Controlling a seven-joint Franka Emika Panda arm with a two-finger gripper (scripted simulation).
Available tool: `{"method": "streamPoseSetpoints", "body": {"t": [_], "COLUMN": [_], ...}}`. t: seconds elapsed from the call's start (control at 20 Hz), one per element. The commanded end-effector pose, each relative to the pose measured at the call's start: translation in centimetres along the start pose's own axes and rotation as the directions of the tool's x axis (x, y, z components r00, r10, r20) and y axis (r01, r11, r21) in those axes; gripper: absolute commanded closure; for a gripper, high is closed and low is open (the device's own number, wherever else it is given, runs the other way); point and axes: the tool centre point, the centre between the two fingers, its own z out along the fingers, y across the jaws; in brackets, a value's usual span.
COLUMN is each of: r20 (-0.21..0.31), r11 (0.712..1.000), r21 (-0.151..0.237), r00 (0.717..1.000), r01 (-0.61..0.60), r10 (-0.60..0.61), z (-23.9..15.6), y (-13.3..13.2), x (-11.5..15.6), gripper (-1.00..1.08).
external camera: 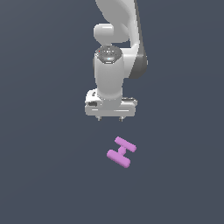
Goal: Pick up the object and move it to a goal position.
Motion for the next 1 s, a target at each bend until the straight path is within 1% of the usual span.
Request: {"method": "streamPoseSetpoints", "body": {"t": [0.0, 0.15, 0.45, 0.7, 0.95], "r20": [0.0, 0.006, 0.033, 0.033, 0.033], "r11": [1.0, 1.0, 1.0, 1.0, 0.999], "r21": [0.0, 0.002, 0.012, 0.011, 0.011], "r00": [1.0, 1.0, 0.999, 0.999, 0.999], "r01": [0.0, -0.001, -0.002, -0.005, -0.036], "r10": [0.0, 0.001, 0.001, 0.004, 0.035], "z": [0.0, 0.1, 0.6, 0.6, 1.2], "y": [0.0, -0.3, -1.9, -1.9, -2.2], "x": [0.0, -0.1, -0.7, -0.7, 0.1], "gripper": [-0.92, -0.92, -0.92, -0.92, -0.92]}}
